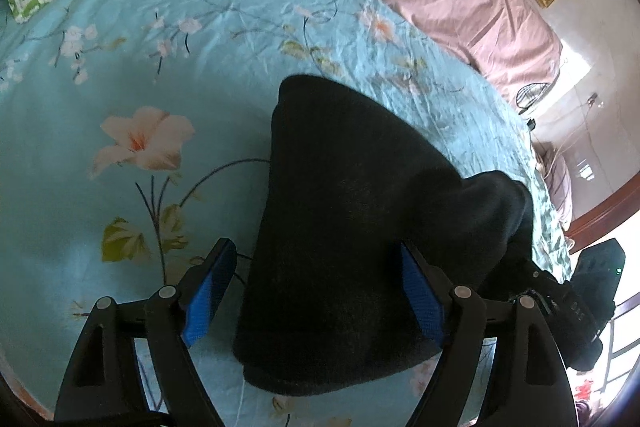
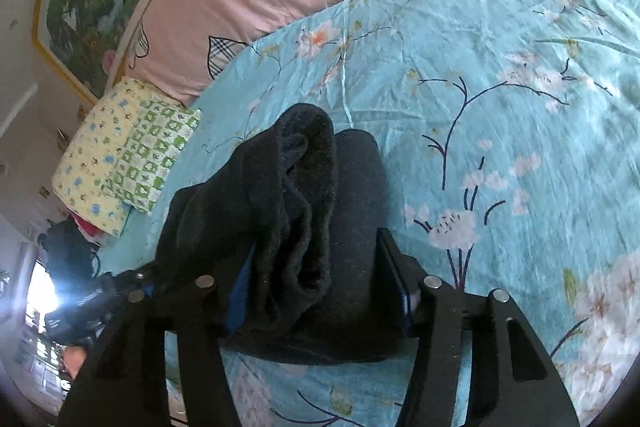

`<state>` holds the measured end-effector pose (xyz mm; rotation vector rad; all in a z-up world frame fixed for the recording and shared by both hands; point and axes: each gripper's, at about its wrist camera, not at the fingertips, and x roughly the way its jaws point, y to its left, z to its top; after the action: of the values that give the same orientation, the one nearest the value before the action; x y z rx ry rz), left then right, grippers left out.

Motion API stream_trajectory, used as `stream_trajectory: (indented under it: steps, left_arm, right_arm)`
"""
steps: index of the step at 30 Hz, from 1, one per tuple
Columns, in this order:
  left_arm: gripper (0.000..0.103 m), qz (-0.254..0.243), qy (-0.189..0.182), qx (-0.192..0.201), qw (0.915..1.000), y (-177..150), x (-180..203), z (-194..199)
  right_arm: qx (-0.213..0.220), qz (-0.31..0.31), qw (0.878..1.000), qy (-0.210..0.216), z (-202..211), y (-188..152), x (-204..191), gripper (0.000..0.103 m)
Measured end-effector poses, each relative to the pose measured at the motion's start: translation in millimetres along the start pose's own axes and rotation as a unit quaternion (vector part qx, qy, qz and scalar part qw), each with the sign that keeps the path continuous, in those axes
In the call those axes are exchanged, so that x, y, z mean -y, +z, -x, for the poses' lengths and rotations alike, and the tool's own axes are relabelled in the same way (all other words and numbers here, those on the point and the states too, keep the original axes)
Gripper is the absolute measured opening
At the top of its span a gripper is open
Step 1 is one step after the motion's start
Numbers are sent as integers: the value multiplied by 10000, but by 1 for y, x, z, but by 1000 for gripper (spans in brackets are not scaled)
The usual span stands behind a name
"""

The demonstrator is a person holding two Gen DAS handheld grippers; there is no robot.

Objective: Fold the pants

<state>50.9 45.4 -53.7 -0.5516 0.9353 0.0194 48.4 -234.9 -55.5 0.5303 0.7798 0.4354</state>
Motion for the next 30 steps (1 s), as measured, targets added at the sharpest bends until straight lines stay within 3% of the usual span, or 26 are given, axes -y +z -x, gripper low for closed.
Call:
stream_trajectory:
  steps: [5, 14, 21, 30]
  left_arm:
    - [80, -11, -11, -50, 10000, 1, -1, -6]
    - [64, -267, 82, -47, 9996, 1, 9, -8]
    - [42, -572, 307, 58, 9979, -1, 21, -2]
    - [31, -775, 399, 371, 9955, -6, 30, 27]
  right_arm:
    - [51, -66, 9999, 144, 1, -3, 5, 57]
    - [77, -15, 9999, 95, -1, -2, 1, 57]
    - [63, -14, 10000, 51, -2, -3, -1, 57]
    - [152, 59, 9998, -79, 2, -4, -16, 54]
